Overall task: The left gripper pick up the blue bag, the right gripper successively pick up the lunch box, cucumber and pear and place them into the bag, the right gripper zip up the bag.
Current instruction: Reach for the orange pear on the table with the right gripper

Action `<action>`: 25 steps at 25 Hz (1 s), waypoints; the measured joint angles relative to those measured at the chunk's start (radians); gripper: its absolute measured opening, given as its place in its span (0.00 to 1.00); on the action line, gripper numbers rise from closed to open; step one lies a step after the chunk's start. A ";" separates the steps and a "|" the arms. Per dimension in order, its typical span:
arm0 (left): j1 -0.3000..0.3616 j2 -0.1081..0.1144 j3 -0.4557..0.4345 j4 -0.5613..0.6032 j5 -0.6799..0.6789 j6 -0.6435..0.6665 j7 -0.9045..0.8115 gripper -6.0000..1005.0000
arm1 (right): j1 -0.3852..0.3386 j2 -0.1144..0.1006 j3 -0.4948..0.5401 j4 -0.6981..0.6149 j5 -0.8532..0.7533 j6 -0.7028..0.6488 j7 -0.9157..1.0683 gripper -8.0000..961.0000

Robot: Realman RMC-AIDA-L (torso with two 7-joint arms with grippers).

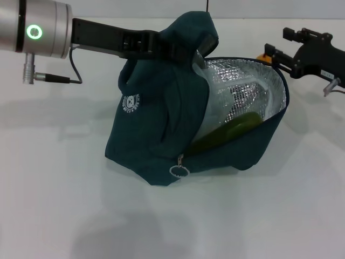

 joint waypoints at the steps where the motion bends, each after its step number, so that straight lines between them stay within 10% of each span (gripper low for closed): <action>1: -0.001 0.000 0.000 0.000 0.000 0.000 0.000 0.06 | 0.002 0.000 0.000 0.004 0.000 0.001 -0.001 0.40; 7: -0.003 -0.002 0.000 -0.001 0.000 -0.003 0.000 0.06 | 0.009 0.004 -0.007 0.011 0.000 0.019 -0.005 0.59; 25: -0.001 -0.004 0.000 -0.002 0.000 -0.005 0.001 0.06 | 0.077 0.009 -0.008 0.087 0.000 0.069 -0.030 0.58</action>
